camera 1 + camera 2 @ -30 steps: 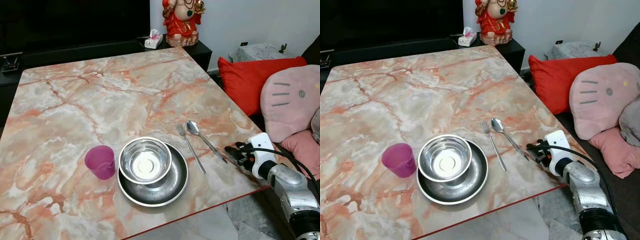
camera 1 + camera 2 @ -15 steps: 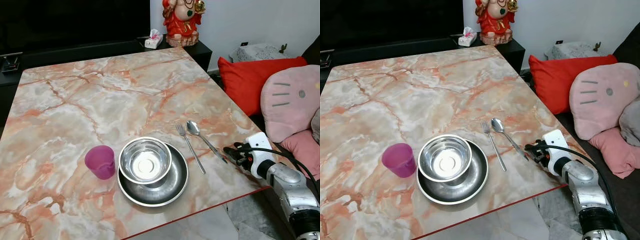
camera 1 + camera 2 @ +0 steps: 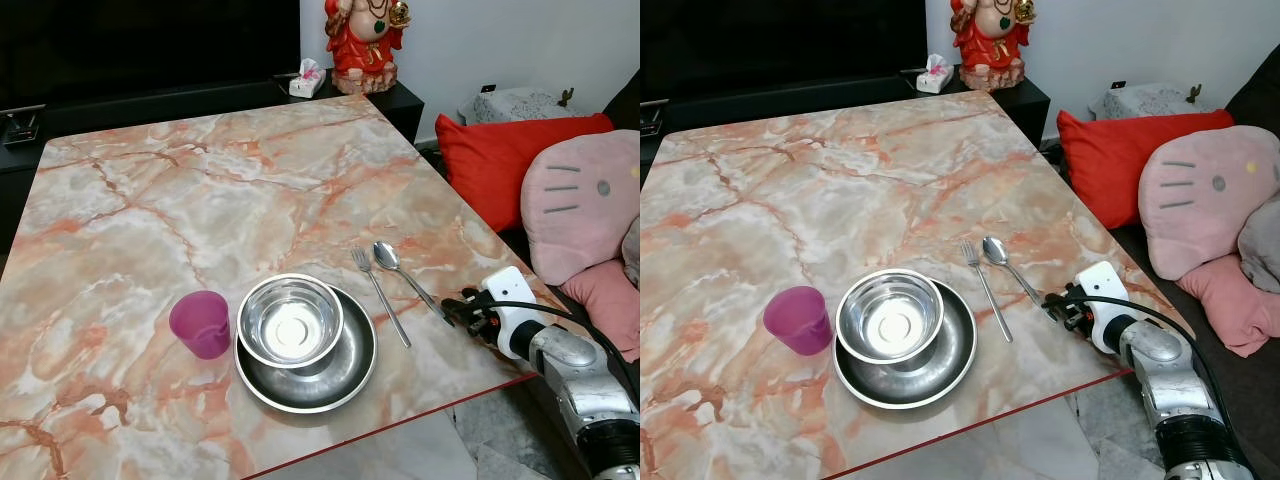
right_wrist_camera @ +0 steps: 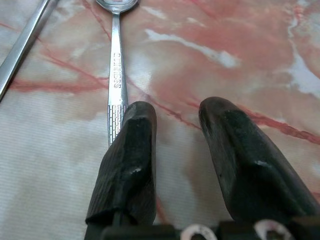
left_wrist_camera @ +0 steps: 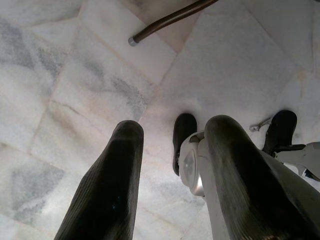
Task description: Setting the table
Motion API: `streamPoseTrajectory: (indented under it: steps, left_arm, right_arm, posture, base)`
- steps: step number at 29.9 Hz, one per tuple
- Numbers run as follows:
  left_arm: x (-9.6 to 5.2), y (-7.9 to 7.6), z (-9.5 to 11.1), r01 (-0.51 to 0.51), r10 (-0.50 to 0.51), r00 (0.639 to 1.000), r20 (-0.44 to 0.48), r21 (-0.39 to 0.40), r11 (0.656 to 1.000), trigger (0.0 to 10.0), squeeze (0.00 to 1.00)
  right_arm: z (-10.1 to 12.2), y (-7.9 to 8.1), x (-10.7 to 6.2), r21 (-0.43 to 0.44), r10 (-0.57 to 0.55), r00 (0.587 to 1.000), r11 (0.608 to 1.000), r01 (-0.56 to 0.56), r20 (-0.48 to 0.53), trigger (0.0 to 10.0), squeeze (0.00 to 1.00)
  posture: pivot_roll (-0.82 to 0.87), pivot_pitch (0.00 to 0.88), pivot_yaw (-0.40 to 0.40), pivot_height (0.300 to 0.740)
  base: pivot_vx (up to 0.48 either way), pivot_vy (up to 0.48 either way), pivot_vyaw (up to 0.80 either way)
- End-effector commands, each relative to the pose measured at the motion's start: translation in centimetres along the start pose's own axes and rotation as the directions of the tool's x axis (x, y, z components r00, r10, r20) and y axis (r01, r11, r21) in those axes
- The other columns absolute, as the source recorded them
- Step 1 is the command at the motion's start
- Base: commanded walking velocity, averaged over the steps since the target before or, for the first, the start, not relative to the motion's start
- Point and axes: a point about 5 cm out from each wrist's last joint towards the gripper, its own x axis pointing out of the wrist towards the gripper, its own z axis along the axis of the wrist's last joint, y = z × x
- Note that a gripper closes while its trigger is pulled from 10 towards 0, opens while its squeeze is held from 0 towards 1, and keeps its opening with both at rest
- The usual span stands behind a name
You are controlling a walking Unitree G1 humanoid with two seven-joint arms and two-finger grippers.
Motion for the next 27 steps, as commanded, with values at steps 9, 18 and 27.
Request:
streamPoseTrajectory:
  steps: [9,18,27]
  left_arm:
    - [0.01,0.33,0.32,-0.005,0.005,1.0,0.014,0.011,1.0,10.0,0.0]
    - [0.01,0.33,0.32,-0.005,0.005,1.0,0.014,0.01,1.0,10.0,0.0]
    - [0.01,0.29,0.32,-0.003,0.003,1.0,0.014,0.011,1.0,10.0,0.0]
  right_arm:
    - [-0.15,0.26,-0.16,-0.045,0.025,0.999,0.999,-0.027,-0.033,10.0,0.0]
    - [-0.12,0.42,-0.13,-0.055,0.039,0.999,0.998,-0.041,-0.036,10.0,0.0]
    - [0.09,0.52,-0.08,-0.059,0.046,0.998,0.997,-0.048,-0.03,10.0,0.0]
  posture:
    - [0.05,0.026,0.006,0.74]
    - [0.05,0.027,0.006,0.74]
    - [0.05,0.026,0.007,0.74]
  base:
    - [0.0,0.0,0.0]
    - [0.0,0.0,0.0]
    - [0.0,0.0,0.0]
